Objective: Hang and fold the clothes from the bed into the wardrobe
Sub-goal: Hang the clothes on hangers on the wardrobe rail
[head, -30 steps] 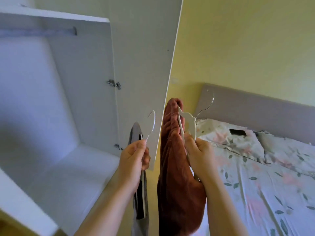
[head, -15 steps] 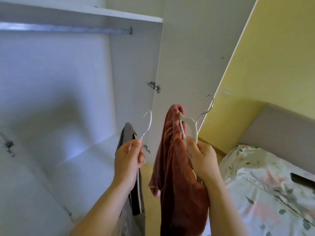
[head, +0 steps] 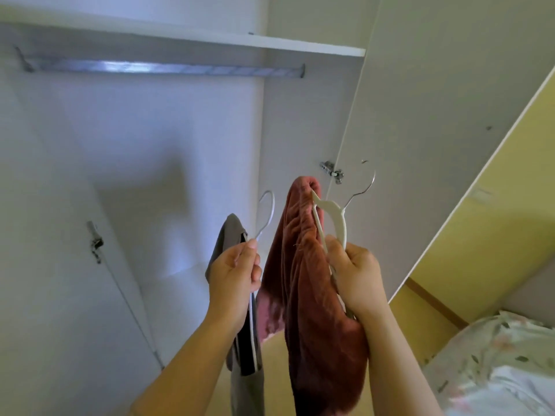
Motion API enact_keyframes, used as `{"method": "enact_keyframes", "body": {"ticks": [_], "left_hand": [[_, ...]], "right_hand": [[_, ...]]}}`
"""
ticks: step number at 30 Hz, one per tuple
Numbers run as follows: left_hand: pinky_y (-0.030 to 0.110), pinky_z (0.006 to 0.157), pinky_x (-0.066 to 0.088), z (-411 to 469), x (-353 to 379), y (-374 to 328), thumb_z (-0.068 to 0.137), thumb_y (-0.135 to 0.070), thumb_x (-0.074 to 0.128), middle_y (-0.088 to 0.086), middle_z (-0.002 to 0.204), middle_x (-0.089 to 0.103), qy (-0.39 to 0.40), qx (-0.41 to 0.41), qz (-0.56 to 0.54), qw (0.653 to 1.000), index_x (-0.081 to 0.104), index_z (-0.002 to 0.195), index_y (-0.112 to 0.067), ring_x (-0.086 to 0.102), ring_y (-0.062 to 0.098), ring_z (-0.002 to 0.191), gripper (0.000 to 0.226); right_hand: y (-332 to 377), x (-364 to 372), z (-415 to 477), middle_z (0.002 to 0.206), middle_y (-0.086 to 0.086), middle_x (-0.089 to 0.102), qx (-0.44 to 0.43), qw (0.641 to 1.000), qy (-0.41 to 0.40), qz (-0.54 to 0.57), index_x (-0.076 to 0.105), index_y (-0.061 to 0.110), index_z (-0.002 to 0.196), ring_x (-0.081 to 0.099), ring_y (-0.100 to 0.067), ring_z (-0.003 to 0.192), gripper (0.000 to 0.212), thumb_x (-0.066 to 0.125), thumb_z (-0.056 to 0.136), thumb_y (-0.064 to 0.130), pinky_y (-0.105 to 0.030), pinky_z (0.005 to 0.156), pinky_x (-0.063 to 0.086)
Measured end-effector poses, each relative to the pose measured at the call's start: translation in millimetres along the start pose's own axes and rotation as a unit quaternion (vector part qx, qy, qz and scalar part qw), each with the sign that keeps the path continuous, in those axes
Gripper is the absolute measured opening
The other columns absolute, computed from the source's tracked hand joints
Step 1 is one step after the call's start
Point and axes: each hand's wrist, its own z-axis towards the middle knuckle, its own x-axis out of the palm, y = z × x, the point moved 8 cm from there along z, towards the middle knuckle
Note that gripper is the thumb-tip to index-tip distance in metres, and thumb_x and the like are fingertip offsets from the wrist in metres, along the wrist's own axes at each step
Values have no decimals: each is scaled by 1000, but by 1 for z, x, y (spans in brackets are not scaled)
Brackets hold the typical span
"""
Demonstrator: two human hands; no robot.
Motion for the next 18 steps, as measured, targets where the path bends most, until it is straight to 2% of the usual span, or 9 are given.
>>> {"method": "enact_keyframes", "body": {"ticks": [3,8,12,14,18], "left_hand": [[15,39,32,14,0,0,95,-29,58,2,55,46,-21,14,7,1000,58,79,3,40,6,43,36],[16,42,40,51,12,-1,94,-34,58,1,53,52,-81,26,42,995,61,76,1,44,8,44,40],[17,44,43,73,17,-6,93,-36,58,1,53,55,-133,45,54,989,63,74,-1,46,9,44,40],[16,44,45,80,15,-8,94,-35,58,-1,52,55,-155,49,60,985,64,72,-5,48,8,43,38],[17,44,46,92,0,-8,95,-31,57,0,53,58,-198,49,65,977,67,75,-7,50,8,44,33]], "right_hand": [[8,5,24,50,0,36,-26,999,15,22,38,13,56,34,-15,48,52,54,96,42,-29,49,31],[2,7,81,53,-2,33,-45,997,58,28,34,10,57,32,-16,50,54,53,97,41,-30,51,29],[-10,16,120,52,0,34,-41,993,110,16,34,7,58,32,-14,49,56,53,96,44,-27,47,29],[-12,26,136,51,1,34,-45,991,125,26,37,13,56,32,-13,48,53,53,96,42,-23,44,28],[-20,55,159,51,-1,36,-27,984,174,39,41,19,55,35,-14,48,49,54,95,43,-25,46,30]]}}
